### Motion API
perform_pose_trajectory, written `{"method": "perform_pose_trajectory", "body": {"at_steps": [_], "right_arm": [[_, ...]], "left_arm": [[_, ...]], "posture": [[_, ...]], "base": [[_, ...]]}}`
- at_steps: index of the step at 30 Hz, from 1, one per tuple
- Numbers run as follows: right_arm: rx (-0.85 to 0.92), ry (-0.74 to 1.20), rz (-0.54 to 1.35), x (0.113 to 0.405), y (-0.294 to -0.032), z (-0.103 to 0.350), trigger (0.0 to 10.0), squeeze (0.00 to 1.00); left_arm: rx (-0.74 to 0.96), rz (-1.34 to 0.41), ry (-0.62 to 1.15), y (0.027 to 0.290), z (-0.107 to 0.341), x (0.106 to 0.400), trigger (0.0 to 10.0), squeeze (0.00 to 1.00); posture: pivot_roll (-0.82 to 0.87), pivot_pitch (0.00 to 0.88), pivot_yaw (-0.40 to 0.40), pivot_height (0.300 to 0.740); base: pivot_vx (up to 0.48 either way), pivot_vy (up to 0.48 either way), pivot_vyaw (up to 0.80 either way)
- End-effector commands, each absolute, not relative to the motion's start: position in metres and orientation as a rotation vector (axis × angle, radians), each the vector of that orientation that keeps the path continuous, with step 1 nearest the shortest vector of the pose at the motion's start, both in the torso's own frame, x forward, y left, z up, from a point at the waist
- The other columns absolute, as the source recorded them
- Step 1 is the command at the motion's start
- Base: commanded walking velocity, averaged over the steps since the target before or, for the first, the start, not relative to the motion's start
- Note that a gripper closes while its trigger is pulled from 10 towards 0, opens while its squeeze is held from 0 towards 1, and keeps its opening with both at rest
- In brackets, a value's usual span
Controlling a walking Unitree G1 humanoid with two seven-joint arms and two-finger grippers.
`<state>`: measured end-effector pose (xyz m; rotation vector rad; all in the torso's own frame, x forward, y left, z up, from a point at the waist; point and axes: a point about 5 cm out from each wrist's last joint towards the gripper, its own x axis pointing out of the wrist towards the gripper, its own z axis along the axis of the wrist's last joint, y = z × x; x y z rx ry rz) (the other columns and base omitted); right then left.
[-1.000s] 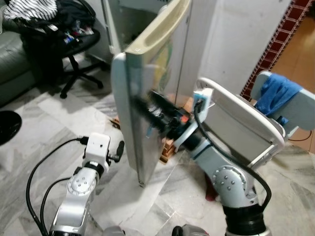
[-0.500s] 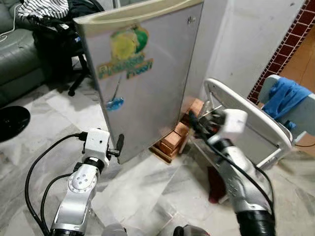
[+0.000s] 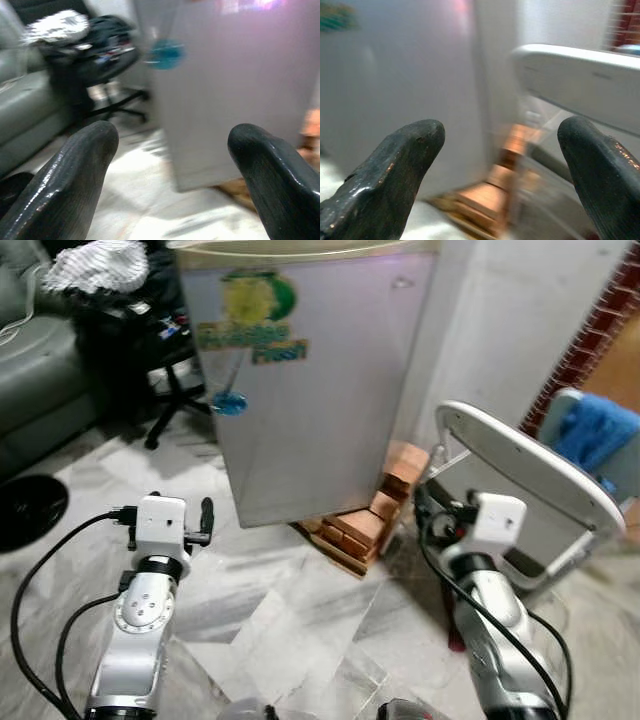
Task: Restocking fridge
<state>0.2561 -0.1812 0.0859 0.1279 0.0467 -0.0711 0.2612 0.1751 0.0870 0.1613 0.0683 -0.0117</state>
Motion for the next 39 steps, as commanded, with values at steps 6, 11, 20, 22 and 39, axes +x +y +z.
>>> {"method": "perform_pose_trajectory", "body": {"at_steps": [6, 11, 20, 22, 39], "right_arm": [[0.125, -0.018, -0.099, 0.260, -0.180, 0.095, 10.0, 0.00], [0.105, -0.023, -0.110, 0.260, -0.185, 0.095, 10.0, 0.00], [0.097, -0.016, -0.109, 0.260, -0.184, 0.093, 10.0, 0.00], [0.096, -0.014, -0.108, 0.260, -0.183, 0.092, 10.0, 0.00], [0.104, 0.008, -0.099, 0.263, -0.180, 0.084, 10.0, 0.00]], "left_arm": [[0.178, -0.011, 0.060, 0.181, 0.088, 0.267, 10.0, 0.00], [0.176, -0.042, 0.044, 0.178, 0.091, 0.276, 10.0, 0.00], [0.222, -0.081, 0.022, 0.175, 0.093, 0.275, 10.0, 0.00], [0.222, -0.077, 0.023, 0.176, 0.092, 0.275, 10.0, 0.00], [0.193, -0.054, 0.022, 0.180, 0.089, 0.276, 10.0, 0.00]], "posture": [[0.01, 0.028, 0.050, 0.740], [0.00, 0.018, 0.047, 0.740], [0.00, 0.021, 0.037, 0.740], [0.01, 0.022, 0.035, 0.740], [0.01, 0.024, 0.033, 0.740]], "base": [[0.000, 0.480, -0.53], [0.000, 0.480, 0.00], [0.000, 0.480, -0.05], [0.000, 0.480, -0.55], [0.000, 0.480, -0.73]]}}
